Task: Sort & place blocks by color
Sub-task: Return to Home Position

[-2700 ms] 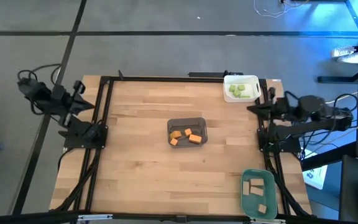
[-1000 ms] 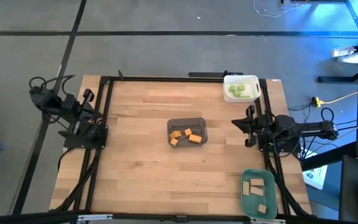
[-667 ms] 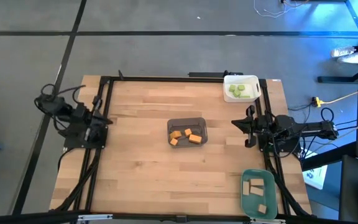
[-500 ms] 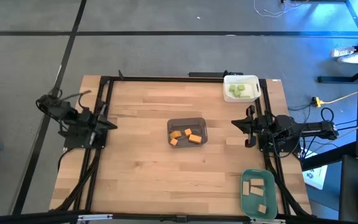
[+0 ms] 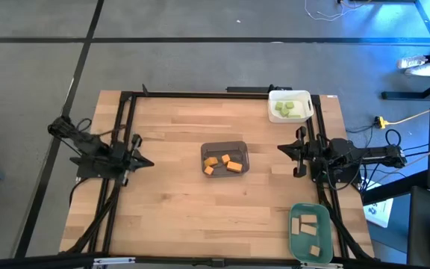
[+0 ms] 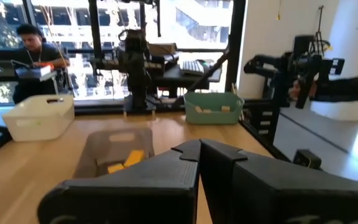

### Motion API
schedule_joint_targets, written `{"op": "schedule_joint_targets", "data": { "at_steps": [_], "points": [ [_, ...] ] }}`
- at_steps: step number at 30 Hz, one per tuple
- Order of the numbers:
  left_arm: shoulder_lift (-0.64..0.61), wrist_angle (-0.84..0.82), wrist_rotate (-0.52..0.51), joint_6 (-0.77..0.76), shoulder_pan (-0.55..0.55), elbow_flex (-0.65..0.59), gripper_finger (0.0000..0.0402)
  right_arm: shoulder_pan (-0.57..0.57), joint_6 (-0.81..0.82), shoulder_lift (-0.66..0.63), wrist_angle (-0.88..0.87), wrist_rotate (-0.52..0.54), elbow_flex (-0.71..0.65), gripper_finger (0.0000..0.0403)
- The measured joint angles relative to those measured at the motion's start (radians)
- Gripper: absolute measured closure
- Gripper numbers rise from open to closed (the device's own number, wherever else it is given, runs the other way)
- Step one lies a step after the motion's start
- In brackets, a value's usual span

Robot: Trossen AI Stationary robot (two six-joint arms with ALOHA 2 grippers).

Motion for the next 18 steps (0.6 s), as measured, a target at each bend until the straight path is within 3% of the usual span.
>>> {"op": "schedule_joint_targets", "data": {
  "at_steps": [11, 18],
  "points": [
    [0.0, 0.189, -0.003, -0.02, 0.0, -0.19, 0.0401, 0.0, -0.027, 0.0, -0.015, -0.006, 0.0, 0.0403],
    [-0.001, 0.181, -0.069, 0.011, 0.0, -0.196, 0.0401, 0.0, -0.021, 0.0, -0.05, -0.006, 0.001, 0.0403]
  ]
}}
